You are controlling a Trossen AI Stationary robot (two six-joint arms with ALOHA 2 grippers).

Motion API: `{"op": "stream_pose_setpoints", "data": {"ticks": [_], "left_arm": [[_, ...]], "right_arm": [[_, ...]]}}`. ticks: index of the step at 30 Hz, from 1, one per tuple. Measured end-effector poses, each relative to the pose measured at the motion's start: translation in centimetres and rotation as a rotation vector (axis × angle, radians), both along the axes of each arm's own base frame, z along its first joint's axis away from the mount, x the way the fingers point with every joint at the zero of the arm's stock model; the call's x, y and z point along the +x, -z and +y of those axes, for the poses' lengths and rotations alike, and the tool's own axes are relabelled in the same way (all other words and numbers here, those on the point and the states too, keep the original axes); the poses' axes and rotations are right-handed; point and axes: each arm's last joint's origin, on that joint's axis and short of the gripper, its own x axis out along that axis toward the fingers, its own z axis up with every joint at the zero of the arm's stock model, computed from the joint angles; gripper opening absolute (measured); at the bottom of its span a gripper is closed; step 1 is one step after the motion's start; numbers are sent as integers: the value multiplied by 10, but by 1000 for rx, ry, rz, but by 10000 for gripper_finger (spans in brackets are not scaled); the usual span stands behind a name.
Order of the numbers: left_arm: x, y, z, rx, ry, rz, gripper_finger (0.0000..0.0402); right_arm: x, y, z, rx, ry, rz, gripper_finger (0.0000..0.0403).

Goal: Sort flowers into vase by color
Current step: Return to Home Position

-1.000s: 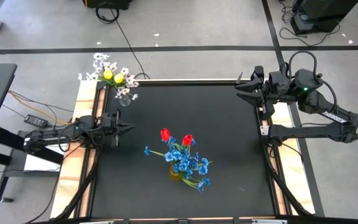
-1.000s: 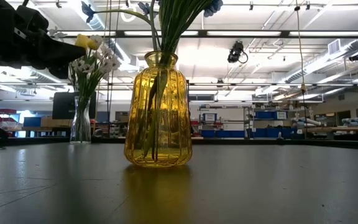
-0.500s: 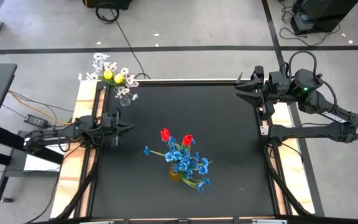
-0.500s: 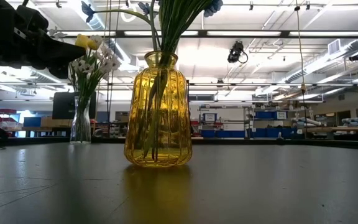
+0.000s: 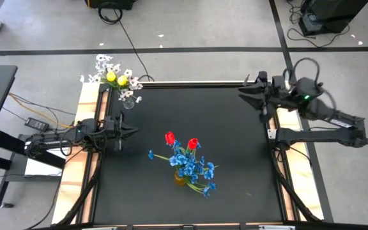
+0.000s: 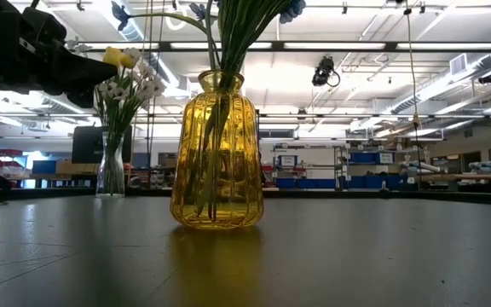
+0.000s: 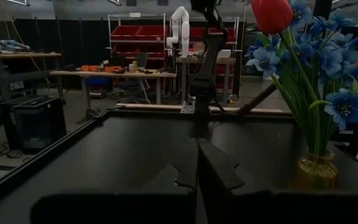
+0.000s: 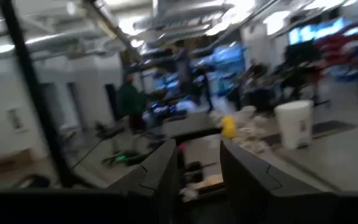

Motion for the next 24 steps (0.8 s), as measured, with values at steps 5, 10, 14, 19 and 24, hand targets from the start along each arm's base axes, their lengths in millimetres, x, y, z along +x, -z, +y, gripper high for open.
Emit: {"op": "stream_pose_setpoints", "data": {"ticks": [5,10,14,19,24], "left_arm": [[0,0,0,0,0,0,18],[0,0,0,0,0,0,18],[0,0,0,0,0,0,18],[0,0,0,0,0,0,18],[0,0,0,0,0,0,18]], "right_arm": [[8,50,2,-71,-11,-55,133],[19,108,13,-121,-90,5,133],[19,141,19,-61,59,-1,133],[0,154,23,-158,166,-97,133],[-22,157,25,-192,127,-131,133]]}}
